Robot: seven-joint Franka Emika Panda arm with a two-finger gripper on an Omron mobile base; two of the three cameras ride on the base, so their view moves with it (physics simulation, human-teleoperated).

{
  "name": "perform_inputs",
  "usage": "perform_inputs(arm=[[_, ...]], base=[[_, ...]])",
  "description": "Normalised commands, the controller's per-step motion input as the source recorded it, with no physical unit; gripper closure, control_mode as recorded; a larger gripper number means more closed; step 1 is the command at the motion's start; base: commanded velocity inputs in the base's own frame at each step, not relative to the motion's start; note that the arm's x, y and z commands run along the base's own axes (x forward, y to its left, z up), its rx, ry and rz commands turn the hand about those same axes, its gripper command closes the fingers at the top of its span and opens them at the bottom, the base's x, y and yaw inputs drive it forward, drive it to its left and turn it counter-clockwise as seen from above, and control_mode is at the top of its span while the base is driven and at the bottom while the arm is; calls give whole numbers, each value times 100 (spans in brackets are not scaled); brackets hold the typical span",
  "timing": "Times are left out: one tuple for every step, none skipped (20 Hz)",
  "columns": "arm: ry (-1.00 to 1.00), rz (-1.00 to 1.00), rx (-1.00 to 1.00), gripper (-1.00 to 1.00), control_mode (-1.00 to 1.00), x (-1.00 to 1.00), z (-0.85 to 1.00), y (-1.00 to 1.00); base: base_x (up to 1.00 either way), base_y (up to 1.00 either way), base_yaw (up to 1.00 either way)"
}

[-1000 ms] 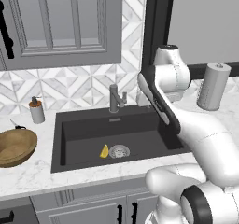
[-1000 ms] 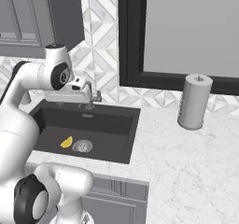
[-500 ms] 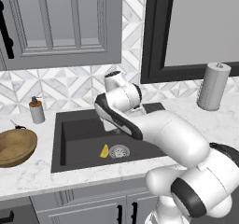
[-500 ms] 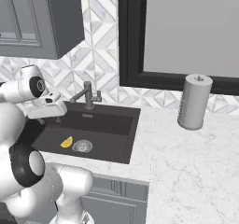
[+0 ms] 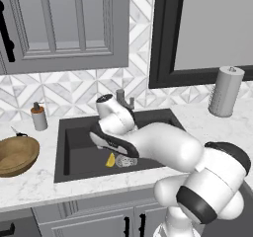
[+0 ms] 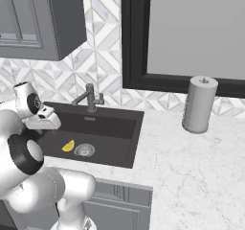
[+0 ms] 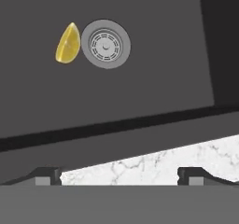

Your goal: Pick the lemon wedge from the sink and place it in the bowl. Then pick the bowl and place it in the microwave. Then close the microwave door and press the start button.

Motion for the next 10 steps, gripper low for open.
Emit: perform_inputs(arm=[[0,-9,0,-100,-100,32,-57,7],[0,-7,0,-100,-100,28,-50,0],[0,-7,2,-100,-100,36,-44,0],[0,-7,2,-100,-100,39,-40,0],[1,-8,2,-100,-100,47,-38,0],[1,-8,3,-100,-100,45,-35,0],[3,-8,0,-100,-100,47,-36,0],[6,-8,0,-100,-100,41,-37,3],[10,-11,0,-100,-100,37,-40,8],[10,-9,0,-100,-100,34,-42,2]], base=[[0,0,0],[0,0,0],[0,0,0],[0,0,0],[0,0,0],[0,0,0],[0,0,0],[0,0,0],[0,0,0],[0,0,0]])
